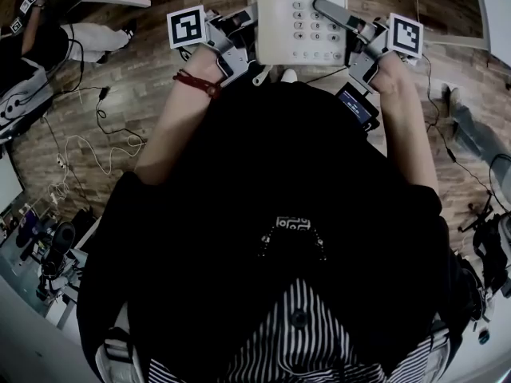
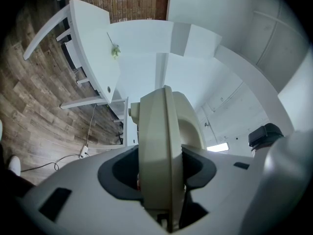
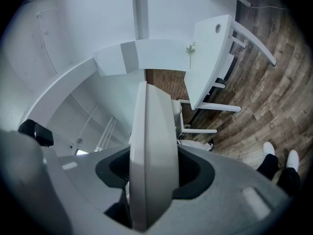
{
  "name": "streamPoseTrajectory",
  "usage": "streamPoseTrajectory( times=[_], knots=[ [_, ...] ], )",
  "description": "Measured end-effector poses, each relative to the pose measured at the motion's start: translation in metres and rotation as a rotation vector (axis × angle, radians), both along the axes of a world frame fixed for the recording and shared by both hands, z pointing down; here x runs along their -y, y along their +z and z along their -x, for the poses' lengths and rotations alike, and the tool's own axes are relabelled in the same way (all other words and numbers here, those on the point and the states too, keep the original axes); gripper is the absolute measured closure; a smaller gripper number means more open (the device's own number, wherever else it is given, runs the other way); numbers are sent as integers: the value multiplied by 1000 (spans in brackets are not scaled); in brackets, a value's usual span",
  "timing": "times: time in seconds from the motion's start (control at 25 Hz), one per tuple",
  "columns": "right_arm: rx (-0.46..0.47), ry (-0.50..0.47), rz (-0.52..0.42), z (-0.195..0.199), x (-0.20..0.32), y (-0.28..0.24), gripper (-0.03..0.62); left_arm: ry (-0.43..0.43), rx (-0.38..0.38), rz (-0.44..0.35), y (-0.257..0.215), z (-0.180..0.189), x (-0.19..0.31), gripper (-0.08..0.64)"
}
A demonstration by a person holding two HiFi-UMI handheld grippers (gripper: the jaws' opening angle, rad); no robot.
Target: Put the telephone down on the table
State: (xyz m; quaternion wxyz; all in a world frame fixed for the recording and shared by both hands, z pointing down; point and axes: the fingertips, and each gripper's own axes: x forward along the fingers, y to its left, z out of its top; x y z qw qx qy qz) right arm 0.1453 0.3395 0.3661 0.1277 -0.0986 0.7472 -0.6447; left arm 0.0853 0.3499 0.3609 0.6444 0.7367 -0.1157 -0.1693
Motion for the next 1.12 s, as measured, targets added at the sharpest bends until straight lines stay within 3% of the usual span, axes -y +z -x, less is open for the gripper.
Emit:
streamPoseTrajectory(
  times=[0.6, 1.12],
  knots=[
    [-59, 68, -29, -20, 45, -7, 390, 106, -31, -37, -3, -20, 51, 357],
    [-80, 178, -4, 30, 145, -6, 390, 217, -49, -11, -3, 30, 157, 359]
  ],
)
